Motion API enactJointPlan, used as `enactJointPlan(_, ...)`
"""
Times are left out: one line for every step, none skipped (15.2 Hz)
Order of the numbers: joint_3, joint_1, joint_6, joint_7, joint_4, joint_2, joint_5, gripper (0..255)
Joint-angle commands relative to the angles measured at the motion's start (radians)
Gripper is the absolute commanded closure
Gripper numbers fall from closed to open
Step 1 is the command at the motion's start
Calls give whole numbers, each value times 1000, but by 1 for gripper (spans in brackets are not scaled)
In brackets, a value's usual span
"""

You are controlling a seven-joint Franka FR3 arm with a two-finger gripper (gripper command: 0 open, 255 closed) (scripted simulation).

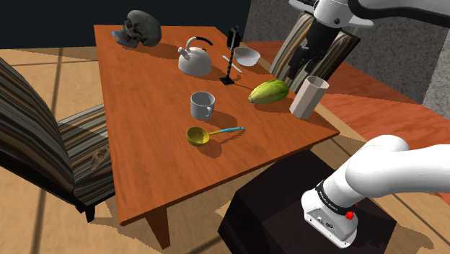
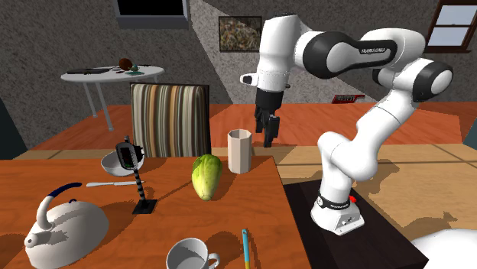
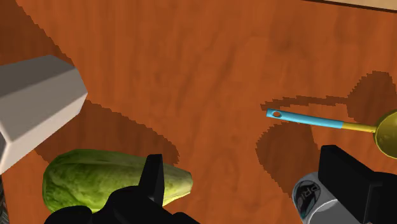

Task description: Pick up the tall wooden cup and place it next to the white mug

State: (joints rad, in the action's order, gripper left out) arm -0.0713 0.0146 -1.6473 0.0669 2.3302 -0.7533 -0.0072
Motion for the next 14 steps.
enactJointPlan(0,0,0,0,0,0,0,0)
enactJointPlan(21,7,-11,-22,12,3,-11,0)
enactJointPlan(42,15,-23,-45,23,7,-22,0)
enactJointPlan(63,22,-34,-67,32,13,-33,0)
enactJointPlan(84,30,-46,-89,41,19,-44,0)
enactJointPlan(105,38,-58,-111,48,27,-55,0)
enactJointPlan(126,46,-71,-133,55,37,-66,0)
enactJointPlan(147,54,-84,-156,60,47,-77,0)
enactJointPlan(169,62,-97,-177,64,59,-87,0)
enactJointPlan(190,69,-110,-199,67,73,-97,0)
enactJointPlan(211,77,-124,-221,69,87,-107,0)
enactJointPlan(232,84,-137,-243,69,103,-117,0)
enactJointPlan(253,91,-151,-265,68,120,-126,0)
enactJointPlan(274,98,-165,-287,67,139,-134,0)
